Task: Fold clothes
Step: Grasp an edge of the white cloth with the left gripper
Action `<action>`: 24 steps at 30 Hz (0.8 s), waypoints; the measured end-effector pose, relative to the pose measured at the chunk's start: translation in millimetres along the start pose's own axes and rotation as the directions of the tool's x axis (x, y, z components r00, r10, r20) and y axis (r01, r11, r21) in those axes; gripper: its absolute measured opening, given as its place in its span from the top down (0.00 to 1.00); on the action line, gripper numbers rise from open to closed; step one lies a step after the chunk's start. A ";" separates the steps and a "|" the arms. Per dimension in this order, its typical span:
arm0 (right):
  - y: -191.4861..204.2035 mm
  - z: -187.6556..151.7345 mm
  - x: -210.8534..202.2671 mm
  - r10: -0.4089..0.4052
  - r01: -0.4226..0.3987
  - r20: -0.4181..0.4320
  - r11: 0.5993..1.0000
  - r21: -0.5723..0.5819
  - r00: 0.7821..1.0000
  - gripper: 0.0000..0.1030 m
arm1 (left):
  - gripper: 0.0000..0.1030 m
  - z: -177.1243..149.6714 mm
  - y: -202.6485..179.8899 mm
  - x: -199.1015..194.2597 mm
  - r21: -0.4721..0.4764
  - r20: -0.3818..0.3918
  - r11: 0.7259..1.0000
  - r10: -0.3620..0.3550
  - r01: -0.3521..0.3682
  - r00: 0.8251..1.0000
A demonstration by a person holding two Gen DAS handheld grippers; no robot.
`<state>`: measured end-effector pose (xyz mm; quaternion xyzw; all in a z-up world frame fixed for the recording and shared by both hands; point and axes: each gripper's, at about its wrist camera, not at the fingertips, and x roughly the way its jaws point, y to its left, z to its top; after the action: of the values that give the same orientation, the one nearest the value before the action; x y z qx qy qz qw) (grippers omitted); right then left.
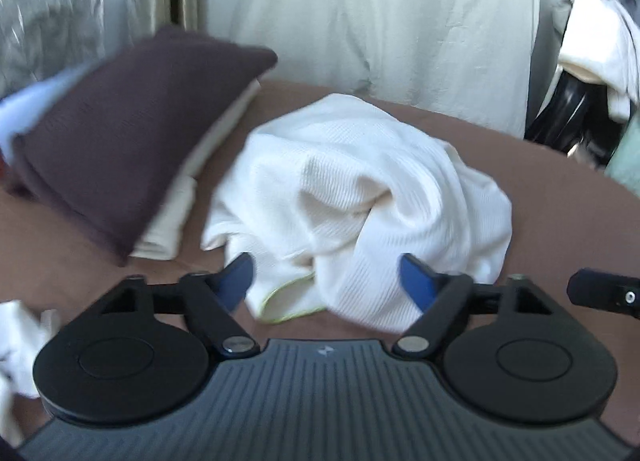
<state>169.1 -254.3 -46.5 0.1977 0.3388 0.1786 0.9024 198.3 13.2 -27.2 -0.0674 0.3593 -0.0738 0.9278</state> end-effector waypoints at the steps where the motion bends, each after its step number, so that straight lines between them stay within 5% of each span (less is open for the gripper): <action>1: -5.9 7.4 3.3 0.007 -0.006 -0.019 1.000 0.012 1.000 0.00 | 0.29 1.0 1.2 4.4 -0.009 0.008 1.000 -0.026 0.026 1.000; 5: -23.9 24.6 -1.9 0.120 -0.121 -0.095 0.993 -0.009 0.988 0.03 | 0.33 -2.4 8.1 20.0 -0.095 0.026 0.985 -0.144 0.145 0.989; 7: -32.1 24.5 -15.6 0.163 -0.167 -0.098 0.985 -0.036 0.982 0.03 | 0.53 -8.6 12.6 25.4 -0.161 0.032 0.963 -0.213 0.216 0.976; 11: -51.2 16.8 -26.1 0.048 -0.061 -0.153 0.995 -0.084 0.987 0.03 | 0.61 -14.8 -2.7 42.4 -0.123 0.017 0.965 -0.230 0.231 0.973; 13: -61.5 15.9 -29.9 0.009 -0.023 -0.151 0.996 -0.086 0.989 0.03 | 0.52 -14.5 -9.5 50.6 -0.109 0.026 0.969 -0.219 0.220 0.975; 15: -71.9 15.0 -33.7 -0.028 0.016 -0.149 0.996 -0.087 0.989 0.03 | 0.24 -14.2 -13.4 58.3 -0.115 0.033 0.971 -0.210 0.212 0.977; 16: -77.0 14.6 -35.7 -0.047 0.035 -0.147 0.996 -0.087 0.988 0.03 | 0.23 -15.6 -12.6 59.3 -0.118 0.025 0.971 -0.208 0.209 0.978; 17: -82.2 14.2 -37.6 -0.066 0.054 -0.146 0.995 -0.088 0.987 0.03 | 0.28 -17.0 -11.8 60.3 -0.121 0.018 0.971 -0.206 0.206 0.978; 18: -87.4 14.4 -39.7 -0.052 0.046 -0.135 0.998 -0.048 0.990 0.03 | 0.57 -18.4 -10.9 61.4 -0.124 0.010 0.971 -0.204 0.203 0.979; 19: -92.5 14.6 -41.8 -0.038 0.038 -0.122 0.999 -0.007 0.992 0.03 | 0.72 -19.8 -10.1 62.4 -0.128 0.003 0.971 -0.202 0.200 0.979; 21: -102.8 15.0 -46.0 -0.011 0.018 -0.096 0.997 0.074 0.995 0.03 | 0.87 -22.6 -8.4 64.5 -0.134 -0.012 0.972 -0.198 0.194 0.980; 24: -118.2 15.7 -52.4 0.025 -0.014 -0.052 0.981 0.193 0.998 0.03 | 0.90 -26.8 -5.9 67.6 -0.143 -0.035 0.972 -0.192 0.185 0.981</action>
<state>165.0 -383.3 -63.8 0.2825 0.3767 0.1591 0.8678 229.1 -7.0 -90.2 -0.1640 0.3778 -0.1379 0.9008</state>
